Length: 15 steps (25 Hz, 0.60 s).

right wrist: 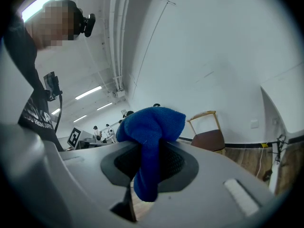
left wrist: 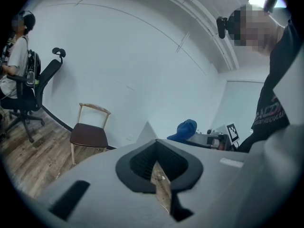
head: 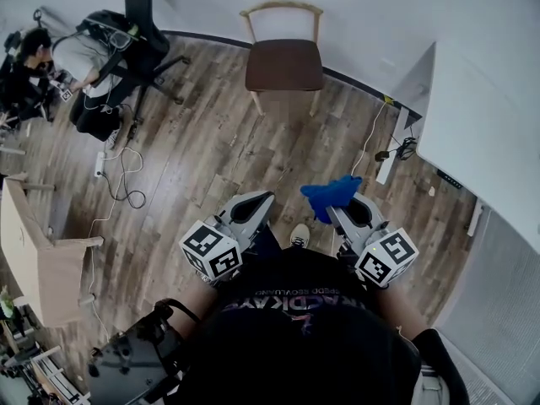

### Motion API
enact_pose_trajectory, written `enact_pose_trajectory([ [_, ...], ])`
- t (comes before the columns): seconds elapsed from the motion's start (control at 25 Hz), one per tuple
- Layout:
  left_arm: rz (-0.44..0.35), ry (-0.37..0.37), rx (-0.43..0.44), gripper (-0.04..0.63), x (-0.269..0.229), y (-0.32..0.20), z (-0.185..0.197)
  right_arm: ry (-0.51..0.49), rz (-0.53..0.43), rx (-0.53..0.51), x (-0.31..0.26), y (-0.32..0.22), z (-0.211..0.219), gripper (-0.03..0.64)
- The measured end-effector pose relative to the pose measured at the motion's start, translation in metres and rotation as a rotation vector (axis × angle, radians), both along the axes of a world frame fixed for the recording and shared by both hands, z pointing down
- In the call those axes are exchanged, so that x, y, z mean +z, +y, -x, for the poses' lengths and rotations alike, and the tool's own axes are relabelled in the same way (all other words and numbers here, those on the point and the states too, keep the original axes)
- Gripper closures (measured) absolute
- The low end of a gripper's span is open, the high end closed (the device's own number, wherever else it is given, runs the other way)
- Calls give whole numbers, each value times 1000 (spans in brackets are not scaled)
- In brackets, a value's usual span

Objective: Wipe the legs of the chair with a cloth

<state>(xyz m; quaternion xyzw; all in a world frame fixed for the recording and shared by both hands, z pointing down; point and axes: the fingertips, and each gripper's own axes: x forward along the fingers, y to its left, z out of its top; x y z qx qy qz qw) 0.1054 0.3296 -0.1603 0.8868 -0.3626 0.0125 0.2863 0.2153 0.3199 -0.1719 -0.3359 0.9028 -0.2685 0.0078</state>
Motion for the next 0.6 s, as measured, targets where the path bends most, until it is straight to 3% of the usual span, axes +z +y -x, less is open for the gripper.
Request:
enact_pose_trajectory([
  [0.6, 14, -15, 17, 591, -2, -16, -18, -45, 29, 15, 8, -5, -14, 530],
])
